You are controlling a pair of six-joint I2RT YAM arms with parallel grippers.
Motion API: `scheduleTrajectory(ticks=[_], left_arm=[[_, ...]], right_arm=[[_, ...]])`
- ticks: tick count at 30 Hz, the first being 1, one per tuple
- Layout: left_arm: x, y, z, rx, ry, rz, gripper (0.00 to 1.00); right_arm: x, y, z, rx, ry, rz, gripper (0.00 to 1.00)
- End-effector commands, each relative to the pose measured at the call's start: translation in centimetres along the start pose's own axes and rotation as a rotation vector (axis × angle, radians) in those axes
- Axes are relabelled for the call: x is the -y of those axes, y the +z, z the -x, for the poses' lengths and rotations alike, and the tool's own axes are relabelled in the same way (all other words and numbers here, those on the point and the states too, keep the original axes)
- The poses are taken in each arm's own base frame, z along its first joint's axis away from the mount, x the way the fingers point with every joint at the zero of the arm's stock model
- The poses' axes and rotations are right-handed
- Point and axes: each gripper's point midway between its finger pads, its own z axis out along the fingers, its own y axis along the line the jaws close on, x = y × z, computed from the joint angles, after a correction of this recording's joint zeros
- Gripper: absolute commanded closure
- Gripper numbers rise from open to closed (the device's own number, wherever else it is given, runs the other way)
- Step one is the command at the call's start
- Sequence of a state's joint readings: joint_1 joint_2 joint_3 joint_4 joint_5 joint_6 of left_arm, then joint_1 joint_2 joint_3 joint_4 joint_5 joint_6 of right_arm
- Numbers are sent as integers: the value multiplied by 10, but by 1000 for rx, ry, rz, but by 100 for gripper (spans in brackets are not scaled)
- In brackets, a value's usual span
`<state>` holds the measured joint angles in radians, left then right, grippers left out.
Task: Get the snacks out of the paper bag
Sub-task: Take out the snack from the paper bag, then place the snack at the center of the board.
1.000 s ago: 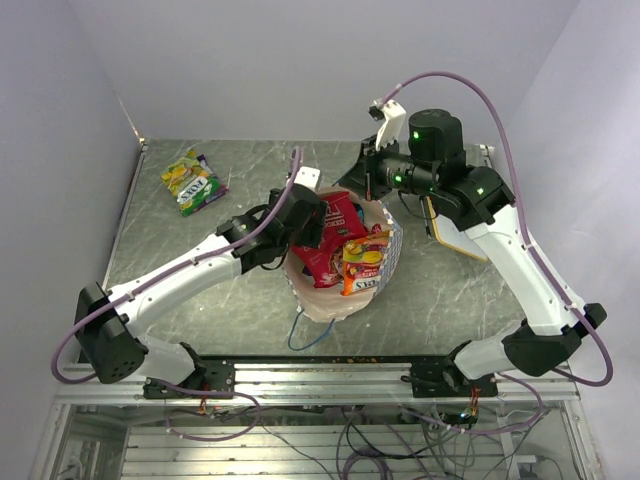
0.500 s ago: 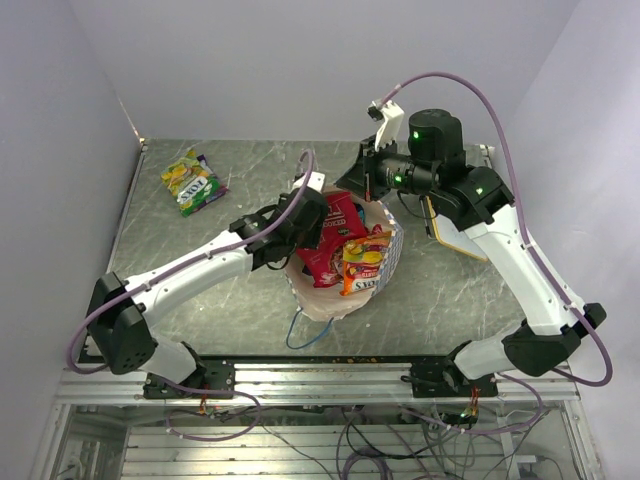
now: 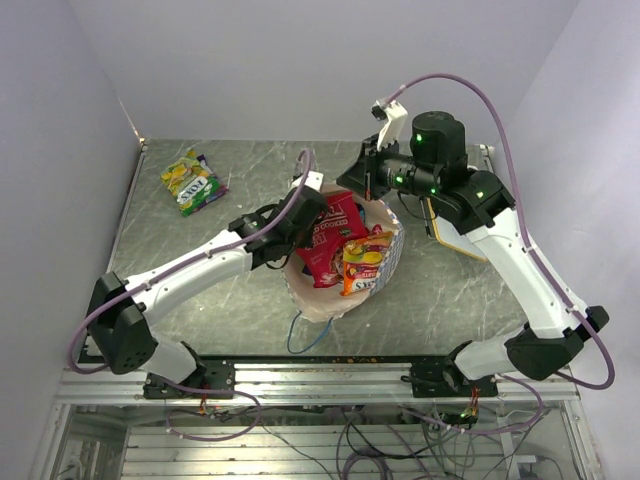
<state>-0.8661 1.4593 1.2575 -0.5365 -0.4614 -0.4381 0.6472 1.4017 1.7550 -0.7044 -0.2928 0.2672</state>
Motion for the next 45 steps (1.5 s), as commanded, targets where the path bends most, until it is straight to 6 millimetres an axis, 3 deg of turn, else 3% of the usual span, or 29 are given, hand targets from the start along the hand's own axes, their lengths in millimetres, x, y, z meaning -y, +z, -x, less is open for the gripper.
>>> scheduleTrajectory(ticks=[1,11,14,24,30,37,41,45], left_arm=[[11,-31,37,84,-66,-108,93],[40,-105,87,188,-82,-397,93],[37,-116,99,186,-118,-382,93],[44,-166,170,249,-194,-494,93],[22,-206,204,294,-222,-544,93],[-10,-250,243,439,-272,-501,93],[-39,-256,253,516,-378,-378,93],[-88,-246,242,546,-565,-131,93]], right_arm=[[-10,-17,35,141,-27,20,100],[11,-13,52,192,-59,-91,100],[24,-12,54,210,-32,-140,100],[54,-8,49,215,22,-195,100],[72,-10,47,246,48,-227,100],[76,-9,35,229,31,-219,100],[71,-14,34,203,4,-203,100],[56,-23,39,206,-4,-152,100]])
